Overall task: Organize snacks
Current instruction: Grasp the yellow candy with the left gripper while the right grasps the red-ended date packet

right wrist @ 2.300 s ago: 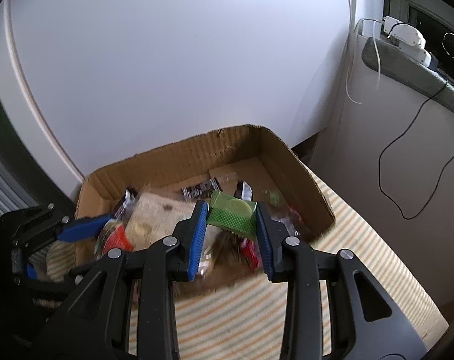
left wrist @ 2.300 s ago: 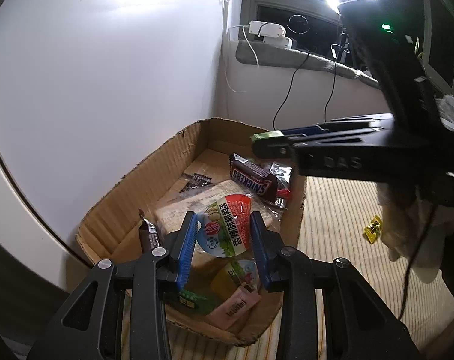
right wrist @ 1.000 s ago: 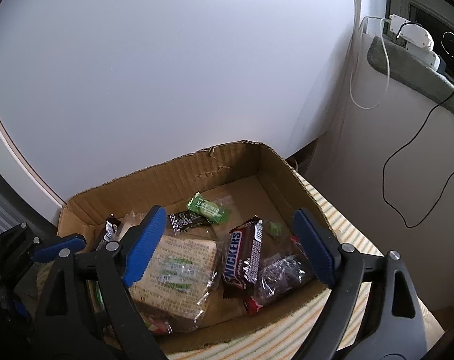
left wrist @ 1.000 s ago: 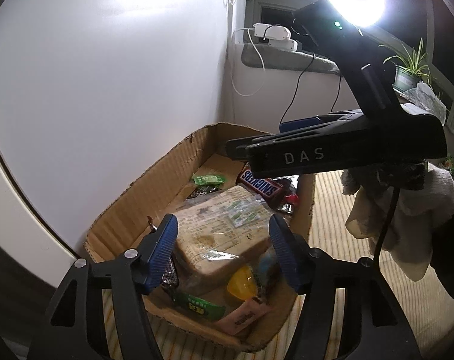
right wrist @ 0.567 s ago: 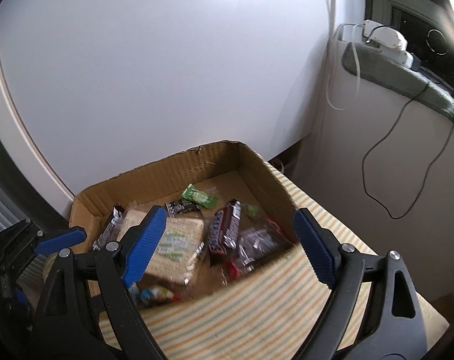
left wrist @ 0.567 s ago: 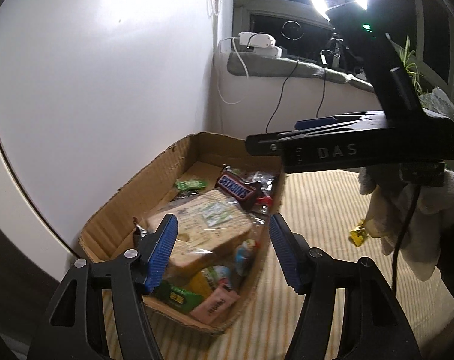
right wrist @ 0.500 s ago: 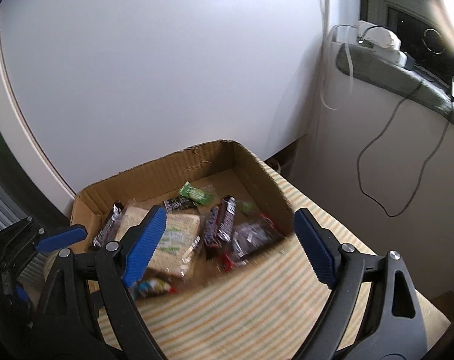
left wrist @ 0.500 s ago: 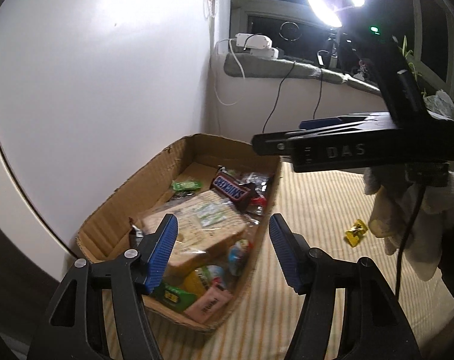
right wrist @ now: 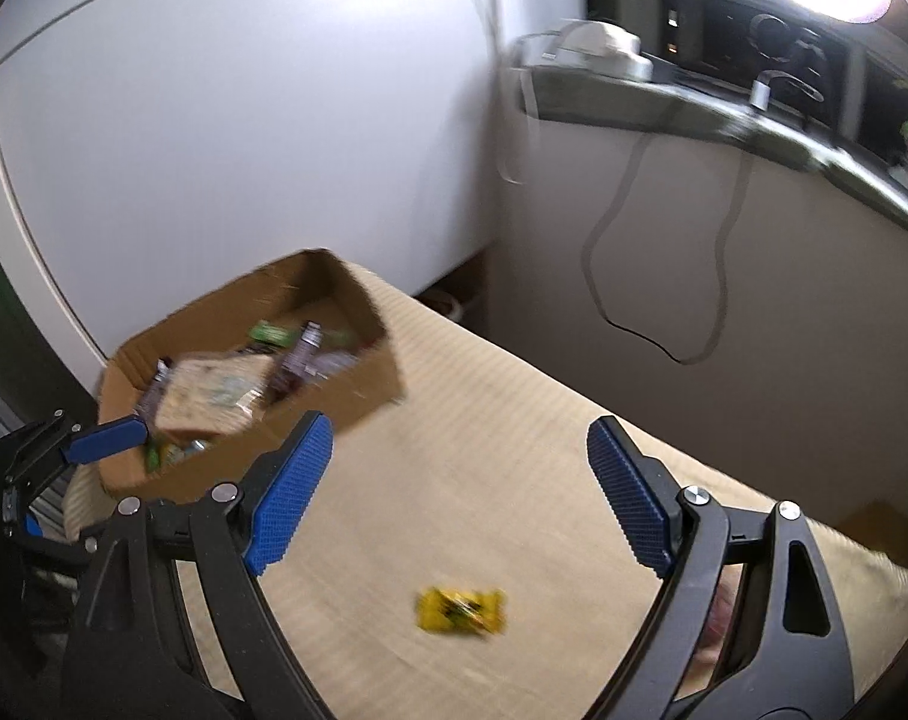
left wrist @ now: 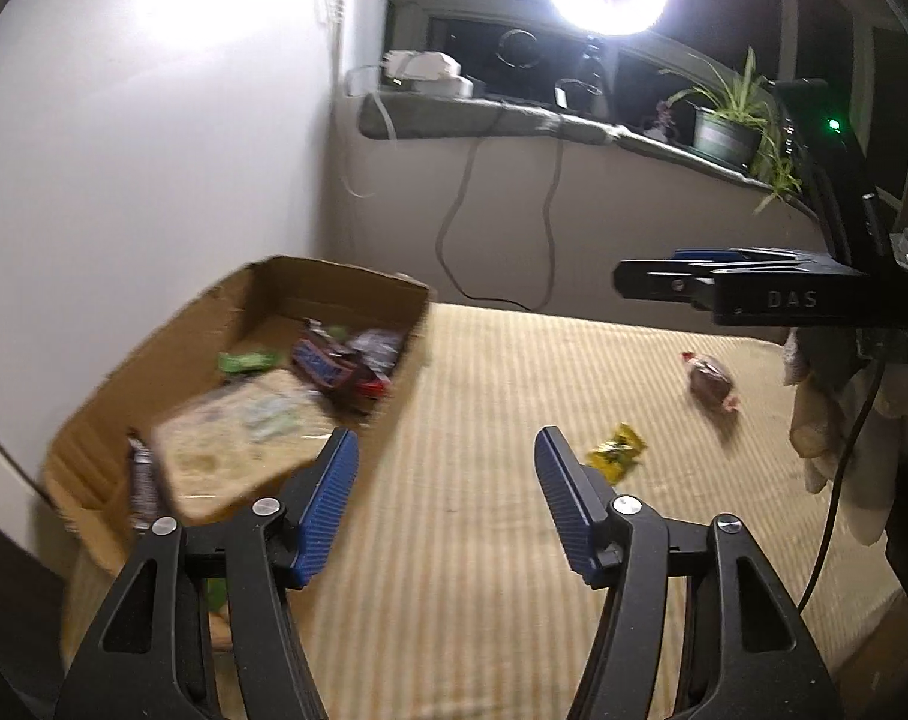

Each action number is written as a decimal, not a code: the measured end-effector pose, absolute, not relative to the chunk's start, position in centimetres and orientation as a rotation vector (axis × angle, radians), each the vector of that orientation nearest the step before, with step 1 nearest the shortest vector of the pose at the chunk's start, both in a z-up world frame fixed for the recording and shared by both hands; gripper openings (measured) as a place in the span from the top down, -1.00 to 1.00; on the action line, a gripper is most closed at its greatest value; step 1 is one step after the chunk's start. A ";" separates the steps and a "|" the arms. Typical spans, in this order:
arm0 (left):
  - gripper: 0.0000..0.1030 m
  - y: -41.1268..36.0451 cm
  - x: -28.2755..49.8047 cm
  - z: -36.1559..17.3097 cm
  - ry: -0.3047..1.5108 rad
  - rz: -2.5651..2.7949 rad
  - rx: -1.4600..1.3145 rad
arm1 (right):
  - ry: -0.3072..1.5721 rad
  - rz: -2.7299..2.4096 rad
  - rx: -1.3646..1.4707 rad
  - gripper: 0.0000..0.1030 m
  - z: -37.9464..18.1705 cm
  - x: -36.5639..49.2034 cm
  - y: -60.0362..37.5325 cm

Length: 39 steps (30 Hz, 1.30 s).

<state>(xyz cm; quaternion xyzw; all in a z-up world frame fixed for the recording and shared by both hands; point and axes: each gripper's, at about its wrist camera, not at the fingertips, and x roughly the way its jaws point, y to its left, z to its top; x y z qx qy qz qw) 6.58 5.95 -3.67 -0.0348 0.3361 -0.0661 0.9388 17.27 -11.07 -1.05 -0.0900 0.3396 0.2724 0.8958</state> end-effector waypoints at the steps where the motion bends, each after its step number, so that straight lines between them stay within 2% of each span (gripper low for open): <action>1: -0.12 5.4 6.8 -3.9 0.692 -0.149 -0.069 | 0.708 0.547 -0.177 -0.73 -1.2 17.2 -12.4; 14: 0.10 -0.4 9.7 -6.6 0.797 -0.304 -0.041 | 0.788 0.366 -0.069 -0.73 -4.5 18.0 -24.3; 20: 0.11 -2.5 11.1 -8.0 0.845 -0.361 -0.021 | 0.842 0.335 -0.018 -0.73 -6.9 18.8 -27.2; 29: 0.20 -4.7 13.0 -9.5 0.893 -0.389 0.066 | 0.897 0.363 0.025 -0.73 -9.2 20.0 -27.5; 39: 0.22 -5.3 14.1 -10.5 0.912 -0.394 0.108 | 0.923 0.373 0.036 -0.72 -10.5 20.7 -27.0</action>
